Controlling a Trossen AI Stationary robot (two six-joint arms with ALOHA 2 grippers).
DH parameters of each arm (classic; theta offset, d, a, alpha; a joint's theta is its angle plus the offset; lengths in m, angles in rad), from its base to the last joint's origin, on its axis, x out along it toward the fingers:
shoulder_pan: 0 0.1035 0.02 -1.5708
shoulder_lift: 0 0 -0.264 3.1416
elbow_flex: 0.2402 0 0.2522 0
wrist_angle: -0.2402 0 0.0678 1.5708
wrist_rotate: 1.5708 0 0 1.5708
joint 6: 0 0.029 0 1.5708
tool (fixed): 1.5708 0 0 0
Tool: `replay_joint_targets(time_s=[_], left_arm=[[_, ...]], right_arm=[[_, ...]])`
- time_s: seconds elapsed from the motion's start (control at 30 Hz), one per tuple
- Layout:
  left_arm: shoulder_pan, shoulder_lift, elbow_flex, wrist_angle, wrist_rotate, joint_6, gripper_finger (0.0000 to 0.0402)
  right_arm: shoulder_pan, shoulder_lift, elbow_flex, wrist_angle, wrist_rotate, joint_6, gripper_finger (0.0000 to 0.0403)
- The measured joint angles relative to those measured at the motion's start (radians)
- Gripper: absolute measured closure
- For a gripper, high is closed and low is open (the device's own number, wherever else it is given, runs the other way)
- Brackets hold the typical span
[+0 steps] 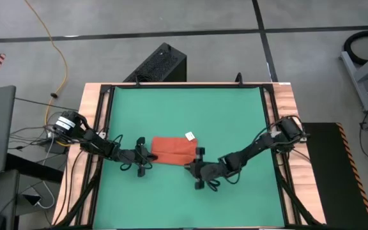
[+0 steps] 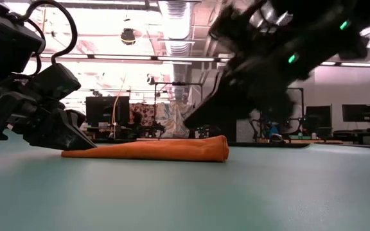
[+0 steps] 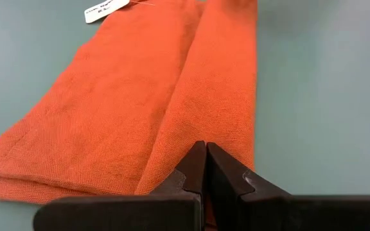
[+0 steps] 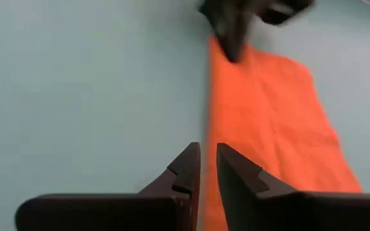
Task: Roll napkin
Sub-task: Roll the orange table napkin
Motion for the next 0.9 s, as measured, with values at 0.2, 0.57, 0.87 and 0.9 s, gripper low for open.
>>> replay_joint_targets(time_s=[0.2, 0.57, 0.87, 0.9], left_arm=[[0.0, 0.0, 0.0, -0.002, 0.003, -0.005, 0.0401], [0.0, 0.0, 0.0, -0.009, 0.003, -0.003, 0.0401], [0.0, 0.0, -0.001, -0.009, 0.018, -0.011, 0.0401], [0.0, 0.0, -0.001, -0.009, 0.019, -0.011, 0.0401]], right_arm=[[-0.048, 0.058, 0.0, 0.015, 0.007, 0.046, 0.0347], [-0.088, 0.091, 0.004, -0.065, -0.013, 0.171, 0.0379], [-0.049, -0.046, 0.0, -0.041, -0.022, 0.033, 0.0387], [-0.04, -0.07, 0.001, -0.039, -0.027, -0.001, 0.0387]])
